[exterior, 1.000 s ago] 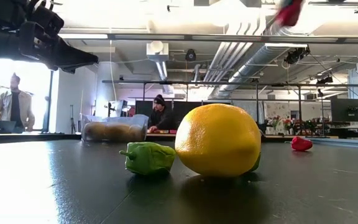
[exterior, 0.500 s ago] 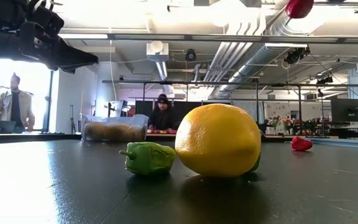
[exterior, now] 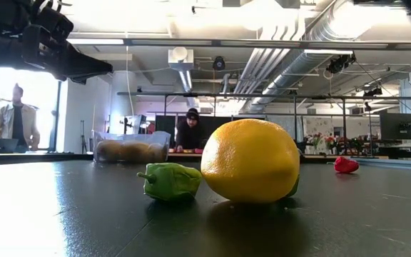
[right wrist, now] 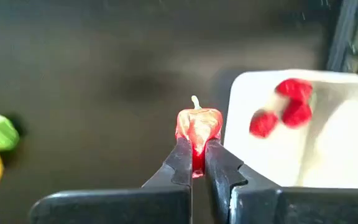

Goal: Sort produce into baskets
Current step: Put the red chili pepper into the gray bin

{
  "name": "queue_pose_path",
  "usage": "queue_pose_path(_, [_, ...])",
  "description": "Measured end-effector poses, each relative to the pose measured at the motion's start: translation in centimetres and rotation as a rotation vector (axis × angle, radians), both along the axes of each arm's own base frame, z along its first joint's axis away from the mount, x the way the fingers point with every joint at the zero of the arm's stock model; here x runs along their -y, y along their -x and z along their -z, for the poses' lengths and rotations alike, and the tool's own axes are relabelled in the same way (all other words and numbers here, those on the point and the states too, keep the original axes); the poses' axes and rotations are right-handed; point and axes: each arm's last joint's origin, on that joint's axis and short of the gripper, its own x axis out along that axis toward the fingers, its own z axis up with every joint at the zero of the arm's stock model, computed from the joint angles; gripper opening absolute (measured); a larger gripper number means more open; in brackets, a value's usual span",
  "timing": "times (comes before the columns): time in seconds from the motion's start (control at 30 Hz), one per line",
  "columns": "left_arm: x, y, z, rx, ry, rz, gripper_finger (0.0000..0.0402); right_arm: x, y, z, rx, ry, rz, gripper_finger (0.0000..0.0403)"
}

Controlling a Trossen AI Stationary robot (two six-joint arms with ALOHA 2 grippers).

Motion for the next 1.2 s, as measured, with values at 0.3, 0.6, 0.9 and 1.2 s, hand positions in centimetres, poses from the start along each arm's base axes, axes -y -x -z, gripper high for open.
queue_pose_path(0.3, [0.0,0.0,0.0,0.0,0.0,0.0,0.0001,-2.7,1.7,-1.4,-0.049,-0.118,0.141,0.0005])
queue_pose_path(0.6, [0.0,0.0,0.0,0.0,0.0,0.0,0.0001,-3.1,2.5,-0.4,-0.154,-0.158,0.16,0.0005])
queue_pose_path(0.9, [0.0,0.0,0.0,0.0,0.0,0.0,0.0001,-1.6,4.8,5.9,-0.343,-0.034,0.098,0.0005])
queue_pose_path(1.2, [0.0,0.0,0.0,0.0,0.0,0.0,0.0001,-0.3,6.7,7.5,-0.288,-0.08,0.044,0.0005])
